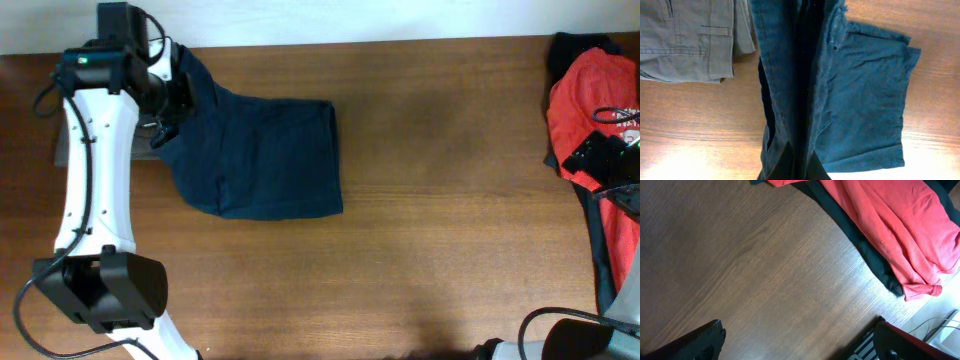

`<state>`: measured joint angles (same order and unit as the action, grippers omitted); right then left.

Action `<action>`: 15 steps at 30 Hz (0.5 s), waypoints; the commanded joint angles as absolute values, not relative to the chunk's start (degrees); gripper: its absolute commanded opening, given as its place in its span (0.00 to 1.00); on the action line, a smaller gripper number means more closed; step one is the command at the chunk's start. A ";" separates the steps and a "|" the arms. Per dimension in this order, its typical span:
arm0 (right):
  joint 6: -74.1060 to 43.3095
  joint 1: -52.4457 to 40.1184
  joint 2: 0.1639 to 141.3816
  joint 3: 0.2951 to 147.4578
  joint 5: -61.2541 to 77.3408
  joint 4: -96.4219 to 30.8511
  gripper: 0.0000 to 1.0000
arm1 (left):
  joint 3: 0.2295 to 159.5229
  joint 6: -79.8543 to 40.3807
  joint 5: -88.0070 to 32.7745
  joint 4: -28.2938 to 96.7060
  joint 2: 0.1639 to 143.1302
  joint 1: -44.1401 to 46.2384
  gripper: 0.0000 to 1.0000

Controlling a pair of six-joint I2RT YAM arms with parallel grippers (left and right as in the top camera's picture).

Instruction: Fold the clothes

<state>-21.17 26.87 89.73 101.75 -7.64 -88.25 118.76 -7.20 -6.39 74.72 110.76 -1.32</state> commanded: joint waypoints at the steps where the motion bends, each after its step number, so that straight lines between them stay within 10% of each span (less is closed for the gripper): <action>1: -21.47 27.07 89.62 101.45 -7.99 -88.27 0.99 | 119.87 -9.82 -2.94 74.17 109.16 0.95 0.01; 15: -21.47 27.07 89.62 101.45 -7.99 -88.27 0.99 | 119.17 -10.11 -3.38 68.53 109.16 6.59 0.01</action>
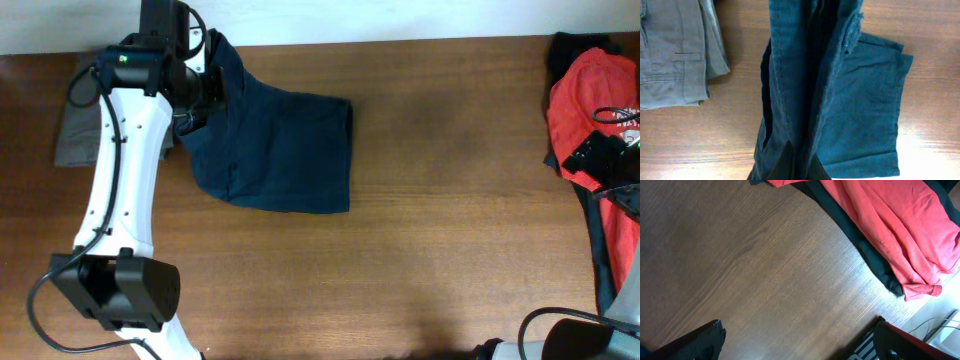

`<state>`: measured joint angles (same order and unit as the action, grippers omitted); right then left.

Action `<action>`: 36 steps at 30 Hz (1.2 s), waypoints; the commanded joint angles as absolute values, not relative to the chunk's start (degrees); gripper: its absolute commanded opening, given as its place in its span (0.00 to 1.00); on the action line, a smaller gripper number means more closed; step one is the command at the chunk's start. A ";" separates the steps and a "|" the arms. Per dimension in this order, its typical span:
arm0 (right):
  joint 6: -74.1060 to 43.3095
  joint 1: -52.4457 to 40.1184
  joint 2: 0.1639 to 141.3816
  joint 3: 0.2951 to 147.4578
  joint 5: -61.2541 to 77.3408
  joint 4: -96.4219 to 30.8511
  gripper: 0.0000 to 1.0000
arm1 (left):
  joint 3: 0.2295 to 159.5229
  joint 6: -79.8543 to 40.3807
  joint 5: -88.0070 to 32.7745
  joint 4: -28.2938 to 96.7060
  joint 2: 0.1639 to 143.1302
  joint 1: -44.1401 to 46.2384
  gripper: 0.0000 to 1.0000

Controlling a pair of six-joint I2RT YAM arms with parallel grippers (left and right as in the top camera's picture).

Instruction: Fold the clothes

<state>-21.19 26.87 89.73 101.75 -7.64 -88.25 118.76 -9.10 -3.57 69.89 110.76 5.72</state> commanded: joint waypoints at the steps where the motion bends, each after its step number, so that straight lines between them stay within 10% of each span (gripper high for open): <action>1: -21.47 27.07 89.62 101.45 -7.99 -88.27 0.99 | 118.85 -11.77 -3.31 68.31 109.19 6.72 0.01; 36: -21.47 27.07 89.62 101.45 -7.99 -88.27 0.99 | 134.56 -27.33 22.50 90.02 115.68 5.85 0.01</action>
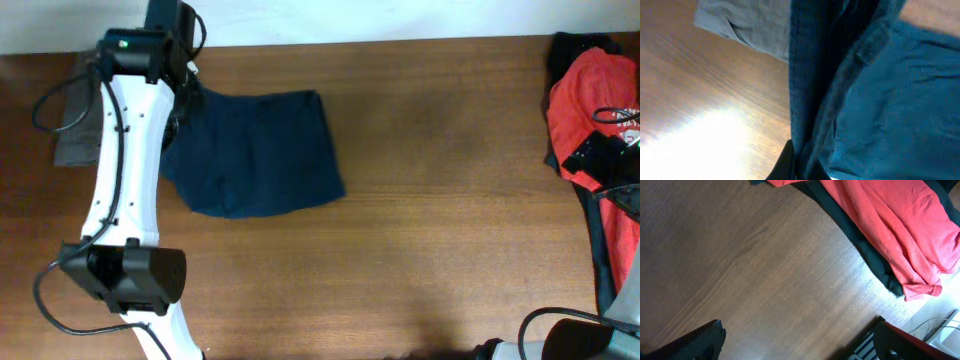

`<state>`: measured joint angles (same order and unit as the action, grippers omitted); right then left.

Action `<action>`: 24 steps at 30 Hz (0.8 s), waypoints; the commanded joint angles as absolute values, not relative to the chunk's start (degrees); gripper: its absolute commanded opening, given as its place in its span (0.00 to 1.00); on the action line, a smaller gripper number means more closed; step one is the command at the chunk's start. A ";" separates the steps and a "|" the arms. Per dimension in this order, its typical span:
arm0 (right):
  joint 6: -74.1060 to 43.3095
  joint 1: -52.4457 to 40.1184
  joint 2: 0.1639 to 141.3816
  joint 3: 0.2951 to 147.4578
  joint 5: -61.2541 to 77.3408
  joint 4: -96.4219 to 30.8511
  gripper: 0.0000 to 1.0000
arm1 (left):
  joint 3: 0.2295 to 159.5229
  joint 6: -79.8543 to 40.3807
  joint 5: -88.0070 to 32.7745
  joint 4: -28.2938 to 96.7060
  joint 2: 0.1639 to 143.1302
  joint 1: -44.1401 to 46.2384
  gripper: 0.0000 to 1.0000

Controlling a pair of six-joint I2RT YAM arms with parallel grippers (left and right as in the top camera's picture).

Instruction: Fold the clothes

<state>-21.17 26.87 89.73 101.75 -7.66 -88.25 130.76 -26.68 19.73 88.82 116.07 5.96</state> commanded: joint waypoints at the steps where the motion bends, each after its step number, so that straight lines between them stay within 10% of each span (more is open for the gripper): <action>1: -21.47 27.07 89.62 101.45 -7.99 -88.27 0.99 | 135.24 -27.33 22.26 90.59 115.68 5.85 0.01; 24: -21.47 27.07 89.62 101.45 -7.99 -88.27 0.99 | 135.15 -32.47 2.50 75.02 126.10 6.00 0.01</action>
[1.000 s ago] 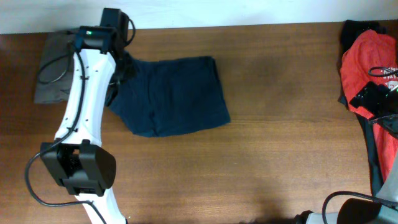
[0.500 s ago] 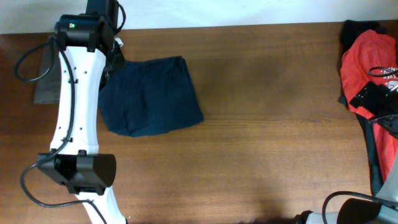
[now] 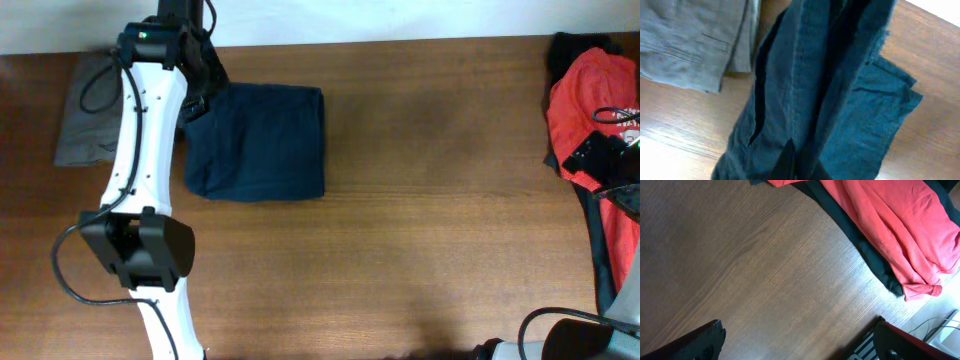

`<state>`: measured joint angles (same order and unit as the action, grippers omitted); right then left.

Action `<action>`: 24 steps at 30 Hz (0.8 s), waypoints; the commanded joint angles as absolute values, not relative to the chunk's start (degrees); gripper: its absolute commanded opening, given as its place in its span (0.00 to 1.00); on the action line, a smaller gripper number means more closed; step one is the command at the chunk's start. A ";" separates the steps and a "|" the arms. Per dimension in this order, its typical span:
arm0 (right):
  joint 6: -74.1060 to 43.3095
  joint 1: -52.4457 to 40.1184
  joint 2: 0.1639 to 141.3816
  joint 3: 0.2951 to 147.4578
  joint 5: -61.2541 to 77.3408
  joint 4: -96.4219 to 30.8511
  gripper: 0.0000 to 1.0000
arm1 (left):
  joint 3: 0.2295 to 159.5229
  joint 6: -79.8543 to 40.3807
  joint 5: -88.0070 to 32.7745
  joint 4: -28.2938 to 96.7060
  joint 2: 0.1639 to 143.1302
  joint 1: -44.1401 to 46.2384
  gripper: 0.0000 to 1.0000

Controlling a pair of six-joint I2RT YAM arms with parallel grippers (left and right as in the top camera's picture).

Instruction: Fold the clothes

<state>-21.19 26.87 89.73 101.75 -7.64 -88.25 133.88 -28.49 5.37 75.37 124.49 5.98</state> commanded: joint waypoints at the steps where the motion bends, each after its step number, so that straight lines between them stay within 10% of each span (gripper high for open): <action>1: -21.47 27.07 89.62 101.45 -7.99 -88.27 0.99 | 135.15 -33.01 2.42 75.05 126.43 6.02 0.01; 24: -21.47 27.07 89.62 101.45 -7.99 -88.27 0.99 | 135.04 -33.04 5.34 69.60 129.78 15.77 0.02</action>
<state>-21.21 26.87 89.73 101.75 -7.64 -88.25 133.95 -32.45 3.99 69.97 126.80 15.40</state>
